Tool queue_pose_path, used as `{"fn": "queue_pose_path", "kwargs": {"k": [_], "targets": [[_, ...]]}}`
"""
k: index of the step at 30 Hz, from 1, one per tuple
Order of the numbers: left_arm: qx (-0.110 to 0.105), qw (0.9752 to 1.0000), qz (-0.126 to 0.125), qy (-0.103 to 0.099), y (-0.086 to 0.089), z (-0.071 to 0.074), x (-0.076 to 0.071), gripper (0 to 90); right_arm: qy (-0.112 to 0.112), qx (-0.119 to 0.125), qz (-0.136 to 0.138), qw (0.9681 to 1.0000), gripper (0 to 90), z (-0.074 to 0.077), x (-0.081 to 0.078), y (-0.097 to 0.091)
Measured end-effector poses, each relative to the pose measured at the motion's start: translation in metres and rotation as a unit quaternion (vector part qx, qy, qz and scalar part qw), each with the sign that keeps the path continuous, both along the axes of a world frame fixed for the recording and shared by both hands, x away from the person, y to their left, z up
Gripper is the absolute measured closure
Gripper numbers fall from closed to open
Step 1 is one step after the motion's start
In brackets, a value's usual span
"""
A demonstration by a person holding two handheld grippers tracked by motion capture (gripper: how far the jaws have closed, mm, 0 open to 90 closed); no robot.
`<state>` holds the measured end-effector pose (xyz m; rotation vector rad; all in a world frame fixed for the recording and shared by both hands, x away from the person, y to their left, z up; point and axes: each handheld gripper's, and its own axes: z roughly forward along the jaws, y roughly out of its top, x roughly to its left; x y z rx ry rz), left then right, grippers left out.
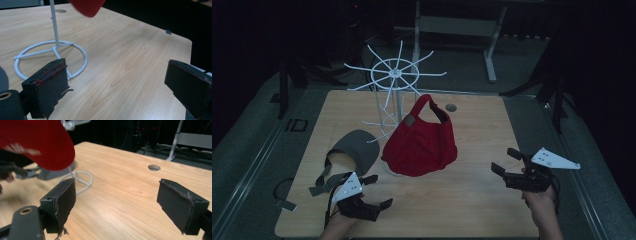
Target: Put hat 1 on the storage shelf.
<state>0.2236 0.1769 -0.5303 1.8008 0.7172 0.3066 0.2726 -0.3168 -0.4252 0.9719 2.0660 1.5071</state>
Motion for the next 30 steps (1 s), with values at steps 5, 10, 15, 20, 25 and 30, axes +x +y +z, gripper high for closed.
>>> {"fn": "queue_pose_path", "kwargs": {"k": [5,10,15,20,25,30], "targets": [[0.004,0.9999,0.009,0.005,0.007,-0.005,-0.001,5.3,0.002,-0.008,-0.018,0.9998,15.5,-0.032,0.004,-0.01],[0.008,0.9998,0.019,0.004,0.014,-0.007,-0.003,5.3,0.006,-0.035,-0.053,0.998,15.5,-0.052,0.008,-0.023],[0.006,0.9996,0.025,0.008,0.018,-0.009,-0.005,5.3,0.03,-0.052,-0.077,0.9952,15.5,-0.073,0.011,-0.033],[0.01,0.9994,0.03,0.011,0.021,-0.013,-0.007,5.3,0.036,-0.052,-0.124,0.9903,15.5,-0.092,0.011,-0.047],[0.016,0.9992,0.037,0.008,0.026,-0.015,-0.009,5.3,0.043,-0.058,-0.171,0.9826,15.5,-0.108,0.01,-0.057],[0.017,0.9983,0.054,0.007,0.036,-0.015,-0.013,5.3,0.054,-0.038,-0.203,0.977,15.5,-0.12,0.009,-0.068]]}}
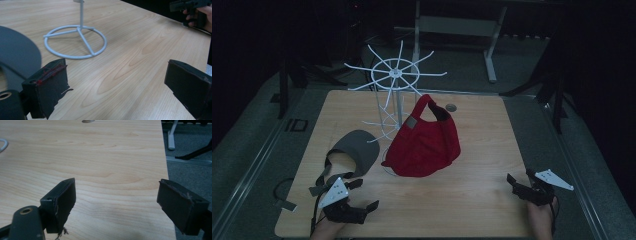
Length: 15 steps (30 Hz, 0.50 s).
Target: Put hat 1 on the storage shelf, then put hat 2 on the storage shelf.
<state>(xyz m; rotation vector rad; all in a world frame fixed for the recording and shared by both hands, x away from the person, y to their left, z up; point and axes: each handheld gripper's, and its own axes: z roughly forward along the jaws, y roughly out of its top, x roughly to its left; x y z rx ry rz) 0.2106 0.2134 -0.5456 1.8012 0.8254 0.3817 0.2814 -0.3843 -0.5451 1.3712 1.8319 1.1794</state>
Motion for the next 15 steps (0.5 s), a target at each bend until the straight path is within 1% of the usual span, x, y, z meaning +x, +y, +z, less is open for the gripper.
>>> {"fn": "queue_pose_path", "kwargs": {"k": [2,3,4,5,7,8,9,10,11,12,15], "targets": [[0.003,1.0,0.008,-0.002,0.005,0.0,-0.002,5.3,-0.001,0.006,0.0,1.0,15.5,-0.003,0.0,-0.002],[0.006,0.9999,0.015,-0.003,0.009,0.0,-0.003,5.3,-0.003,0.005,0.0,1.0,15.5,-0.003,0.0,-0.002],[0.005,0.9998,0.019,-0.003,0.011,0.0,-0.004,5.3,-0.007,0.002,-0.001,1.0,15.5,-0.004,0.0,-0.002],[0.007,0.9996,0.027,-0.006,0.015,0.0,-0.006,5.3,-0.007,0.0,-0.002,1.0,15.5,-0.005,0.0,-0.002],[0.007,0.9989,0.046,-0.009,0.022,0.002,-0.008,5.4,-0.008,0.006,-0.003,0.9999,15.5,-0.005,-0.001,-0.002],[0.013,0.9981,0.058,-0.014,0.026,0.003,-0.01,5.3,-0.011,0.004,-0.003,0.9999,15.5,-0.005,-0.001,-0.001],[0.019,0.997,0.073,-0.019,0.03,0.004,-0.011,5.4,-0.014,0.005,-0.003,0.9999,15.5,-0.006,-0.002,-0.001],[0.019,0.9963,0.081,-0.021,0.034,0.005,-0.012,5.4,-0.013,0.009,-0.001,0.9999,15.5,-0.006,-0.003,0.0],[0.02,0.9947,0.098,-0.023,0.039,0.006,-0.014,5.4,-0.014,0.009,-0.001,0.9999,15.5,-0.007,-0.003,0.0],[0.02,0.993,0.113,-0.025,0.043,0.007,-0.015,5.4,-0.014,0.003,-0.002,0.9999,15.5,-0.007,-0.003,0.001],[0.034,0.9878,0.151,-0.021,0.056,0.008,-0.017,6.1,-0.012,0.0,0.002,0.9999,15.5,-0.008,-0.003,0.002]]}}
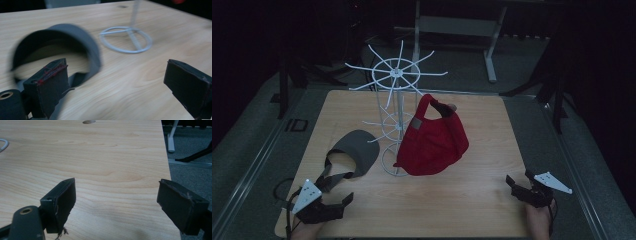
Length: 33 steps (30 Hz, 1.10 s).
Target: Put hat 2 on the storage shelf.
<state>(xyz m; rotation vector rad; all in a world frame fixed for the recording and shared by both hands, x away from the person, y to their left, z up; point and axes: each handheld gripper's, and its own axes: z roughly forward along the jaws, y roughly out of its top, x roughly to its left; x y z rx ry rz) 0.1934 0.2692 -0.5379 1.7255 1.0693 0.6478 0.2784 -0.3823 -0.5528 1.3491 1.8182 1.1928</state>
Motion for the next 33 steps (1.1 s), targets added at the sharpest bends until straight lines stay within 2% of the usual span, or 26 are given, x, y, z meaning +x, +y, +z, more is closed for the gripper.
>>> {"fn": "queue_pose_path", "kwargs": {"k": [1,2,3,5,7,9,11,13,14,16,17,19,21,22,25,27,28,29,30,33], "targets": [[0.004,1.0,0.008,0.002,0.003,0.0,0.0,6.8,0.001,-0.001,0.001,1.0,15.5,0.0,0.0,0.0],[0.012,0.9996,0.024,0.013,0.007,-0.001,0.0,7.0,0.002,-0.001,0.001,1.0,15.5,0.0,0.001,0.0],[0.01,0.9993,0.031,0.017,0.011,-0.001,-0.001,6.9,0.002,0.002,0.001,1.0,15.5,-0.001,0.001,0.0],[0.018,0.9979,0.052,0.033,0.018,-0.003,0.0,7.3,0.004,0.004,0.001,1.0,15.5,-0.001,0.001,-0.001],[0.023,0.9965,0.07,0.04,0.024,-0.006,-0.001,7.3,0.005,0.007,0.0,1.0,15.5,-0.001,0.001,-0.001],[0.024,0.9957,0.077,0.046,0.03,-0.008,-0.001,7.7,0.007,0.01,0.001,0.9999,15.5,-0.001,0.001,-0.002],[0.03,0.9936,0.092,0.058,0.036,-0.011,0.001,9.2,0.007,0.009,0.002,0.9999,15.5,-0.002,0.0,-0.001],[0.031,0.9896,0.115,0.08,0.041,-0.016,0.004,10.6,0.008,0.007,0.005,0.9999,15.5,-0.002,0.0,-0.001],[0.024,0.9897,0.111,0.087,0.044,-0.018,0.006,11.3,0.007,0.005,0.005,0.9999,15.5,-0.002,0.0,0.0],[0.025,0.9883,0.116,0.095,0.045,-0.02,0.011,13.1,0.006,0.004,0.006,1.0,15.5,-0.002,0.0,0.0],[0.023,0.9889,0.111,0.097,0.045,-0.021,0.012,13.5,0.007,0.004,0.006,1.0,15.5,-0.002,0.0,0.0],[0.036,0.9871,0.115,0.105,0.043,-0.023,0.018,14.5,0.007,0.003,0.007,0.9999,15.5,-0.002,0.0,0.0],[0.034,0.9871,0.111,0.11,0.042,-0.024,0.021,14.8,0.006,0.003,0.007,1.0,15.5,-0.002,0.0,0.0],[0.04,0.9861,0.11,0.117,0.04,-0.026,0.026,14.8,0.006,0.003,0.007,1.0,15.5,-0.002,0.0,0.0],[0.052,0.9852,0.111,0.119,0.037,-0.028,0.03,20.8,0.006,0.006,0.004,1.0,15.5,-0.002,0.0,0.0],[0.058,0.9853,0.108,0.118,0.036,-0.029,0.032,30.1,0.005,0.007,0.004,1.0,15.5,-0.002,0.0,-0.001],[0.063,0.9836,0.112,0.127,0.036,-0.029,0.034,30.1,0.005,0.007,0.004,0.9999,15.5,-0.002,0.0,-0.001],[0.064,0.9834,0.112,0.127,0.035,-0.029,0.035,35.0,0.006,0.007,0.005,0.9999,15.6,-0.002,0.0,-0.001],[0.073,0.9822,0.114,0.13,0.035,-0.03,0.036,40.1,0.006,0.007,0.005,0.9999,15.5,-0.002,-0.001,-0.001],[0.08,0.9811,0.113,0.135,0.034,-0.03,0.037,47.6,0.008,0.006,0.006,0.9999,15.6,-0.002,0.0,-0.001]]}}
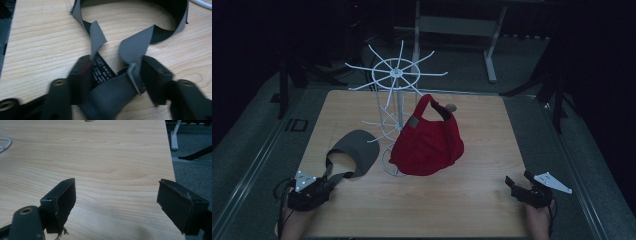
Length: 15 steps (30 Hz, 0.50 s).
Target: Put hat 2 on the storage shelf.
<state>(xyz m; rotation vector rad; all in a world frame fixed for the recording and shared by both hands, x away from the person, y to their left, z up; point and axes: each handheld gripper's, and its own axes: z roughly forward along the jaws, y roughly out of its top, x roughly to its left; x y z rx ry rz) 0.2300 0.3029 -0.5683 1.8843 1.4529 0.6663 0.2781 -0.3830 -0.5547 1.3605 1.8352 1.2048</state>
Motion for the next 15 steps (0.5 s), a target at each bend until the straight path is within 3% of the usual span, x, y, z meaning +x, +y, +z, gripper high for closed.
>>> {"fn": "queue_pose_path", "kwargs": {"k": [2,8,11,14,15], "targets": [[-0.003,1.0,-0.004,0.003,0.0,0.0,0.0,57.6,0.001,0.0,0.0,1.0,15.6,0.0,0.0,0.0],[-0.015,0.9998,0.005,0.014,-0.005,0.002,0.0,72.0,0.002,-0.004,-0.001,1.0,15.6,0.0,0.001,0.0],[-0.005,0.9998,0.005,0.019,-0.009,0.004,0.001,76.7,0.004,-0.005,-0.001,1.0,15.7,0.0,0.001,0.001],[0.002,0.9999,-0.004,0.012,-0.012,0.005,0.0,80.8,0.004,-0.003,-0.001,1.0,15.7,0.0,0.001,0.0],[0.013,0.9999,-0.002,0.007,-0.014,0.006,0.0,83.9,0.003,-0.002,-0.001,1.0,15.6,0.0,0.001,0.0]]}}
